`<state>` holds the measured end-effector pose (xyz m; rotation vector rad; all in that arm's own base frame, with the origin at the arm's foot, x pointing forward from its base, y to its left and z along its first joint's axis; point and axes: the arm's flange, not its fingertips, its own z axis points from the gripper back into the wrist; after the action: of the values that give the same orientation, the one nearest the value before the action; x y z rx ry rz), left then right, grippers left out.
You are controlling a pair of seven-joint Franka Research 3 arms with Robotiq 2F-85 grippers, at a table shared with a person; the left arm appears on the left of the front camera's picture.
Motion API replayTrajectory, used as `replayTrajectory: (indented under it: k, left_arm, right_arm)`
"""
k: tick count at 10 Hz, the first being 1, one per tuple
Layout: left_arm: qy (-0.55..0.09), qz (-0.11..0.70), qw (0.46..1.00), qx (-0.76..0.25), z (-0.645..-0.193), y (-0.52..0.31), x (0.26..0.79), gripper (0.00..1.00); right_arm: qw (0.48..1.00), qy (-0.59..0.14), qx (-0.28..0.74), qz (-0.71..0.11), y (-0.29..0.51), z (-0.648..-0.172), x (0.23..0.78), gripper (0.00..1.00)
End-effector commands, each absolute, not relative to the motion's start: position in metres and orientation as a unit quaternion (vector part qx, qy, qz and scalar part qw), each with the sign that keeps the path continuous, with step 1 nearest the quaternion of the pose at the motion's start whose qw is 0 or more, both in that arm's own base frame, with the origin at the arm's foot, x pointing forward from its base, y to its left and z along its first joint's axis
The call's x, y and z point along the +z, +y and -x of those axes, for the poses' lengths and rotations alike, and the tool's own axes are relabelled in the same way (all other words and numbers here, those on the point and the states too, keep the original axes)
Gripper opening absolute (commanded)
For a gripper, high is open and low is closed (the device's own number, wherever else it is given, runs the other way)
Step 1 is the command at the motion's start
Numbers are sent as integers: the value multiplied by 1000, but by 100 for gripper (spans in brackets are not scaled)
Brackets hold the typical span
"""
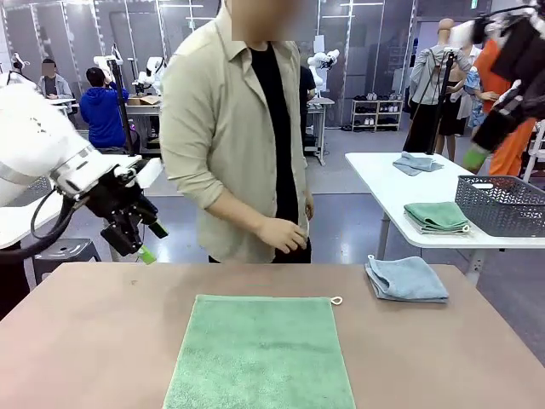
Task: Fold the towels and place them in the basket.
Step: When a person lays out a Towel with hook on the table, fold it in half twice.
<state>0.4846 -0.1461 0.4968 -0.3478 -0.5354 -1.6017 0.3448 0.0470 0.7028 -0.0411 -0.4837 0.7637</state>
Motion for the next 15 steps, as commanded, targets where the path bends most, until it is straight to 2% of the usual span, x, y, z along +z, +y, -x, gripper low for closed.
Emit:
replayTrajectory:
  k: [1,3,6,10,15]
  left_arm:
    - [-176,88,653,-732,-451,-180,508,93]
    - [-134,36,619,-773,-417,-228,515,93]
    - [-112,-14,614,-781,-386,-272,512,93]
    - [-92,-17,683,-724,-376,-291,503,93]
    - [-59,-34,698,-712,-362,-302,488,93]
  right_arm:
    - [845,-228,483,30,76,-330,673,53]
    - [788,-205,579,44,120,-308,641,53]
    - [723,-152,672,41,167,-292,580,53]
    - [716,-69,693,48,193,-291,511,53]
    - [709,-46,702,42,217,-299,491,53]
